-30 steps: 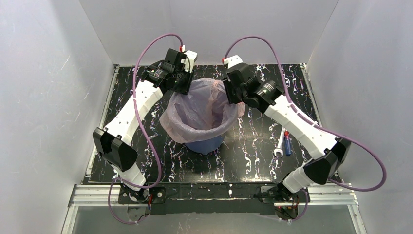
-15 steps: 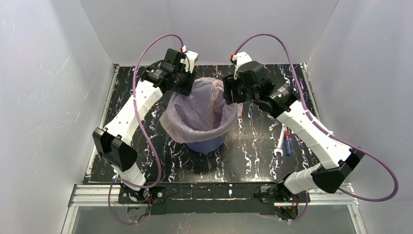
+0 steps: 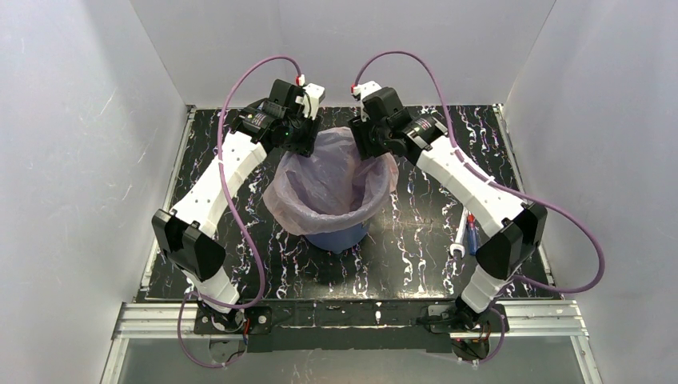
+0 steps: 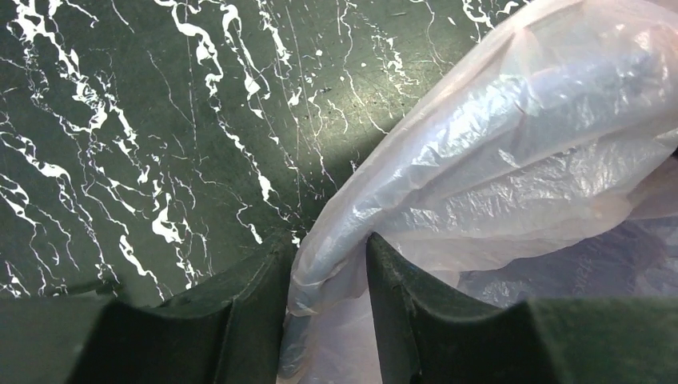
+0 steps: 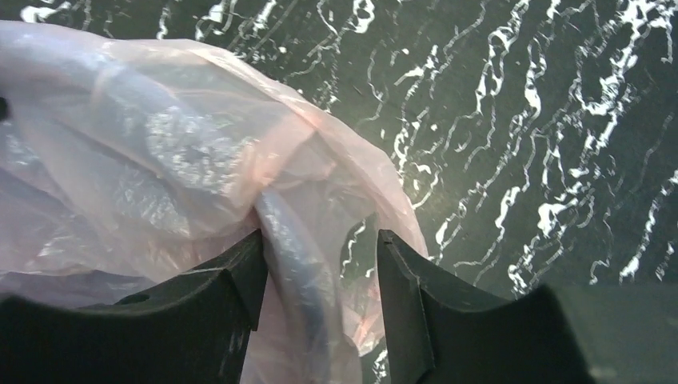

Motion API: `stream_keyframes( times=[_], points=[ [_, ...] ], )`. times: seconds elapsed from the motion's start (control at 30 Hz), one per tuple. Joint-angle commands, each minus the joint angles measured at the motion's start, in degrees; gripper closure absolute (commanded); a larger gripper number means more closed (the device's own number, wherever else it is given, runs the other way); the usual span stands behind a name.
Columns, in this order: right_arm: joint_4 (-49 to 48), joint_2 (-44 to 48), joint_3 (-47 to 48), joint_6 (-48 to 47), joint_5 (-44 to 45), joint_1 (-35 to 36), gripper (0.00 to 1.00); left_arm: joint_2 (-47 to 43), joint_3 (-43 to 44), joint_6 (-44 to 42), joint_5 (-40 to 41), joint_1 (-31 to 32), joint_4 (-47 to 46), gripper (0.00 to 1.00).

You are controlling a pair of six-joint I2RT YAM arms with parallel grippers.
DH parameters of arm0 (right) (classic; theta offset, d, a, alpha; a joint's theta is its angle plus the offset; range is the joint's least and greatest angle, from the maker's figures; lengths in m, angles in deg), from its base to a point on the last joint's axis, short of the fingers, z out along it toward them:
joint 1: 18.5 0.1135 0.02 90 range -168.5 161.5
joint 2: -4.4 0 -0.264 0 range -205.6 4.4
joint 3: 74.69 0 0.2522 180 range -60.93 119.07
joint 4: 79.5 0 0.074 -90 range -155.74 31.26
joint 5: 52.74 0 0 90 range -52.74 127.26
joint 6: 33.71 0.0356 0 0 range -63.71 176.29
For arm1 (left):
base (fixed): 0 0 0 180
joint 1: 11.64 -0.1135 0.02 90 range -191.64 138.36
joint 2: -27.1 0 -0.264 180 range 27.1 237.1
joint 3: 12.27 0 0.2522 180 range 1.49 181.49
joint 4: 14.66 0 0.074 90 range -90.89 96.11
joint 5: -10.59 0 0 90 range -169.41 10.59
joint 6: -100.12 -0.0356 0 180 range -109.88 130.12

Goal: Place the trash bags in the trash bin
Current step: Adjust the trash bag in the trash bin.

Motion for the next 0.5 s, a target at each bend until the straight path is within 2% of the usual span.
stream_keyframes(
  times=[0.0,0.13,0.27,0.33,0.4,0.47],
  points=[
    [-1.2,5.8,-0.8,0.2,4.2,-0.4,0.42,-2.5,0.1,0.3,3.4,-0.3,2.2,0.63],
    [0.8,9.7,-4.7,1.7,6.9,-0.4,0.43,-1.7,0.5,0.8,5.7,-0.4,3.0,0.66],
    [-0.5,12.4,-6.4,1.2,0.7,-0.4,0.32,-1.1,1.5,0.6,4.2,-0.6,2.9,0.65],
    [-2.7,13.9,-6.3,1.0,-5.1,-0.4,0.26,-1.2,2.3,0.0,0.3,-0.6,2.4,0.57],
    [-5.6,15.3,-6.8,1.7,-9.3,-0.4,0.23,-2.1,2.9,0.0,-5.5,-0.6,1.1,0.45],
    [-7.8,16.8,-7.5,3.6,-9.4,-0.5,0.21,-4.0,2.9,0.4,-9.8,-0.5,-1.3,0.31]
  ],
)
